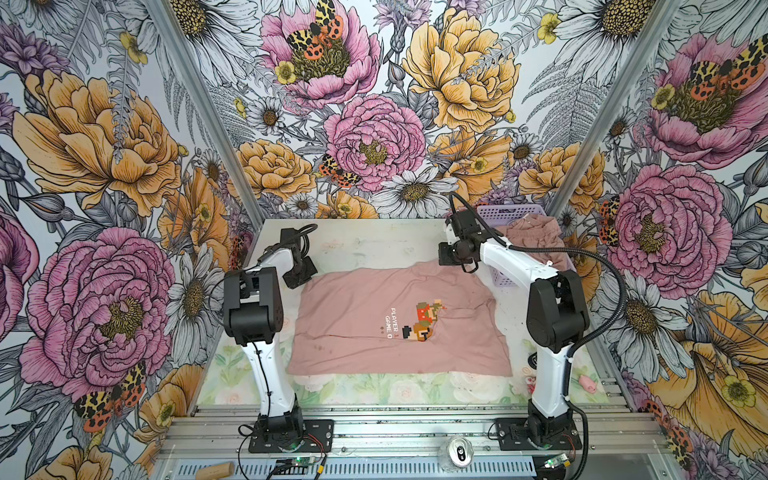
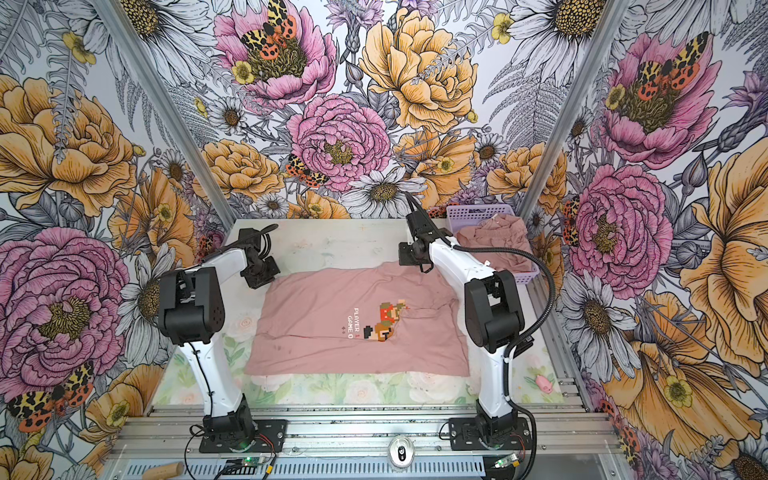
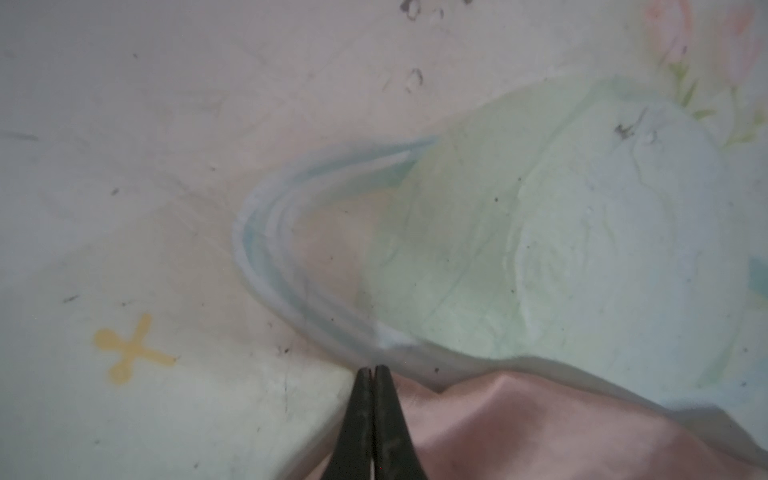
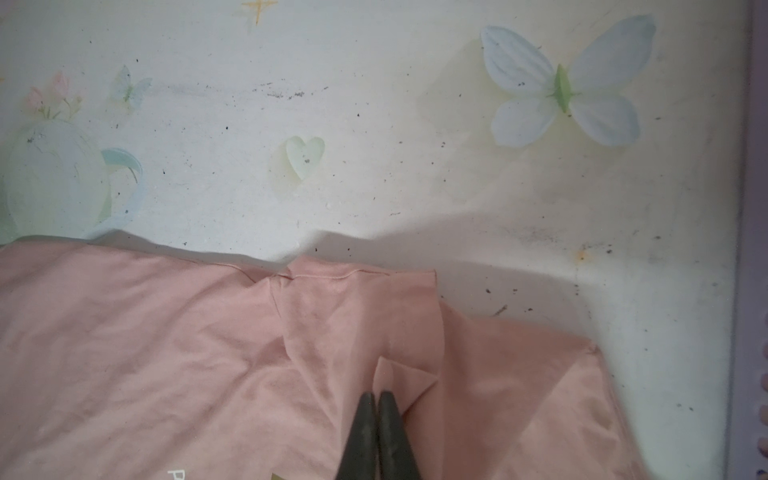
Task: Fold and stack the mixed laundry pile
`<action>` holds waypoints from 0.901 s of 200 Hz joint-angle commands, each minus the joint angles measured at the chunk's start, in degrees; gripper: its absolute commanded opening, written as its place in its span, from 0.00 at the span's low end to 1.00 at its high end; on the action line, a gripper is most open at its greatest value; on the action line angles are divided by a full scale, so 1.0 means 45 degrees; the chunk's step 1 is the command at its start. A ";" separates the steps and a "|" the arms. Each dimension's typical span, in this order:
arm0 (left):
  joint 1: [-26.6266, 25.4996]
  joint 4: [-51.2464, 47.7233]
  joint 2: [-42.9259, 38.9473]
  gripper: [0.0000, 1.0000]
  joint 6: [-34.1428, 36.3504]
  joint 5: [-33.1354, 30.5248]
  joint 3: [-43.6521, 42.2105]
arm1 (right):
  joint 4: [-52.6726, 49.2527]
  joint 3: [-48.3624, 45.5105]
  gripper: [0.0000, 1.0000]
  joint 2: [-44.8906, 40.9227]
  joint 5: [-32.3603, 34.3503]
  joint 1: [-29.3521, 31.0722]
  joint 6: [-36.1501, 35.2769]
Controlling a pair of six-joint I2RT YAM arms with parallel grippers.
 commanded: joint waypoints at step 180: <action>-0.1184 0.0346 -0.8167 0.49 -0.2409 0.0299 -0.7419 | 0.0543 -0.5947 0.00 -0.4648 -0.0068 0.0122 0.1021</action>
